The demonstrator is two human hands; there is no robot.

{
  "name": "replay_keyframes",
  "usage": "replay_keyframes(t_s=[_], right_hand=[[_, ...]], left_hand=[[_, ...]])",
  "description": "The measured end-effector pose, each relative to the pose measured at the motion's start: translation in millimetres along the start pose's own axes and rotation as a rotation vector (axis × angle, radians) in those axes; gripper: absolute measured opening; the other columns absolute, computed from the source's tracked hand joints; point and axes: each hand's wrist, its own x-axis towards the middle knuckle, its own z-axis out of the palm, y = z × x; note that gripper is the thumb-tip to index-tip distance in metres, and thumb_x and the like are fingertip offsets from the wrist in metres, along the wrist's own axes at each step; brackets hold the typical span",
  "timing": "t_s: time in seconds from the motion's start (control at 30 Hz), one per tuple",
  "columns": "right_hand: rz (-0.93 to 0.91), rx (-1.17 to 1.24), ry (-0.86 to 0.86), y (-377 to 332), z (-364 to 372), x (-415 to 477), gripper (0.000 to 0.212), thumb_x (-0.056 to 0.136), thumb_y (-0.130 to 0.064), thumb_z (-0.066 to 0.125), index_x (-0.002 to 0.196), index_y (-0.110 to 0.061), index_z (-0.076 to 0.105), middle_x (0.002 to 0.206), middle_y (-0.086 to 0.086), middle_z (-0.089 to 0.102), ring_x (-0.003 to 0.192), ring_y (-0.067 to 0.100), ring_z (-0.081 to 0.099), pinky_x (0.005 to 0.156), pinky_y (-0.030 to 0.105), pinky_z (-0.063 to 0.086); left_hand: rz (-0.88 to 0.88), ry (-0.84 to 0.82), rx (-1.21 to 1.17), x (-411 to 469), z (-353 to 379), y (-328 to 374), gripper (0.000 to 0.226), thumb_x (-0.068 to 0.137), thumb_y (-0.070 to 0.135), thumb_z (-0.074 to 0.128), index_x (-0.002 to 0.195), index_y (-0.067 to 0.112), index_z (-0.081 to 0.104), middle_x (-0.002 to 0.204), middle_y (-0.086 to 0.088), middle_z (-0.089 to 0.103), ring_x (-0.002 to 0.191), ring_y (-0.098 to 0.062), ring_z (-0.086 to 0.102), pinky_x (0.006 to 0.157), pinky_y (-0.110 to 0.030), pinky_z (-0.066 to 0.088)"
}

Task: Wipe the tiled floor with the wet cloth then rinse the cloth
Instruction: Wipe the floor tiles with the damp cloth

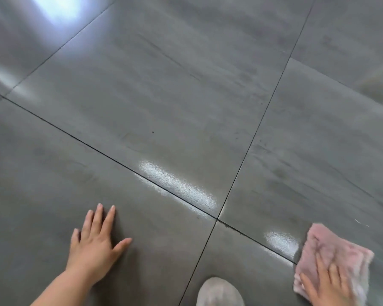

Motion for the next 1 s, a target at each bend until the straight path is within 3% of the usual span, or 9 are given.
replay_keyframes(t_s=[0.17, 0.23, 0.33, 0.47, 0.6, 0.7, 0.8, 0.93, 1.0], right_hand=[[0.627, 0.369, 0.081, -54.0, -24.0, 42.2, 0.069, 0.091, -0.054, 0.022, 0.148, -0.017, 0.009, 0.152, 0.022, 0.015, 0.138, 0.038, 0.011, 0.114, 0.048, 0.009], [0.653, 0.417, 0.077, -83.4, -36.8, 75.7, 0.060, 0.096, -0.043, 0.026, 0.148, -0.021, 0.006, 0.154, 0.018, 0.009, 0.141, 0.035, 0.003, 0.115, 0.049, 0.005], [0.365, 0.347, 0.031, -142.6, -62.0, 112.0, 0.062, 0.097, -0.041, 0.025, 0.148, -0.021, -0.003, 0.156, 0.015, -0.003, 0.142, 0.037, -0.012, 0.113, 0.051, -0.007], [-0.344, 0.045, -0.082, -218.7, -74.7, 105.5, 0.065, 0.094, -0.045, 0.032, 0.147, -0.028, -0.001, 0.157, 0.009, -0.011, 0.141, 0.034, -0.020, 0.111, 0.050, -0.017], [-0.739, -0.227, -0.165, -199.3, -70.6, 105.5, 0.064, 0.092, -0.052, 0.032, 0.147, -0.032, 0.004, 0.155, -0.002, -0.021, 0.140, 0.020, -0.026, 0.109, 0.044, -0.023], [-0.581, -0.153, 0.009, -134.0, -52.8, 111.7, 0.073, 0.080, -0.061, 0.018, 0.146, -0.031, 0.015, 0.152, -0.002, -0.010, 0.139, 0.022, -0.022, 0.104, 0.033, -0.032], [-0.188, -0.082, 0.166, -62.3, -22.9, 83.8, 0.073, 0.073, -0.058, 0.030, 0.142, -0.035, 0.022, 0.147, 0.007, 0.036, 0.144, 0.024, -0.005, 0.111, 0.034, -0.007], [0.036, 0.006, 0.237, 19.4, 28.5, 0.5, 0.062, 0.092, -0.057, 0.006, 0.147, -0.028, -0.004, 0.156, -0.005, -0.016, 0.143, 0.016, -0.015, 0.113, 0.032, -0.006], [0.172, 0.028, 0.263, 31.5, 38.1, -24.4, 0.064, 0.093, -0.056, 0.008, 0.148, -0.024, 0.005, 0.158, 0.000, -0.007, 0.144, 0.021, -0.006, 0.114, 0.032, -0.005]], left_hand=[[-0.032, -0.073, 0.055, -2.7, -4.3, 1.4, 0.091, 0.083, 0.059, 0.041, 0.141, 0.022, -0.018, 0.153, -0.003, -0.021, 0.142, -0.020, -0.016, 0.116, -0.039, 0.007], [-0.032, -0.083, 0.044, -2.5, -6.1, 3.7, 0.090, 0.083, 0.058, 0.041, 0.141, 0.022, -0.017, 0.153, -0.003, -0.020, 0.142, -0.020, -0.015, 0.116, -0.038, 0.009], [-0.040, -0.086, 0.054, -1.8, -9.6, 8.5, 0.085, 0.085, 0.058, 0.039, 0.142, 0.023, -0.014, 0.154, -0.002, -0.018, 0.143, -0.019, -0.012, 0.116, -0.037, 0.009], [-0.070, -0.021, 0.039, -1.9, -15.6, 18.1, 0.072, 0.088, 0.055, 0.034, 0.144, 0.023, 0.000, 0.155, -0.004, -0.006, 0.144, -0.020, -0.004, 0.115, -0.037, 0.008], [0.300, 0.105, 0.145, 3.2, -7.5, 45.0, 0.068, 0.074, 0.053, 0.031, 0.130, 0.017, 0.046, 0.141, -0.015, 0.041, 0.133, -0.024, 0.026, 0.102, -0.038, 0.021], [0.338, -0.021, 0.038, 7.9, 4.4, 90.6, 0.078, 0.078, 0.063, 0.026, 0.144, 0.026, 0.007, 0.155, -0.001, 0.002, 0.143, -0.017, 0.000, 0.115, -0.037, 0.005], [0.356, -0.042, 0.110, 16.0, 11.4, 127.7, 0.074, 0.087, 0.055, 0.034, 0.141, 0.032, -0.011, 0.154, 0.001, -0.017, 0.142, -0.020, -0.017, 0.116, -0.042, -0.002], [0.274, -0.100, 0.237, 19.6, 13.5, 145.9, 0.083, 0.083, 0.063, 0.033, 0.139, 0.033, -0.020, 0.151, -0.003, -0.026, 0.139, -0.029, -0.023, 0.114, -0.050, -0.001], [0.263, -0.105, 0.264, 19.0, 13.2, 147.5, 0.086, 0.081, 0.065, 0.034, 0.139, 0.033, -0.021, 0.151, -0.003, -0.026, 0.139, -0.030, -0.023, 0.114, -0.050, 0.000]])
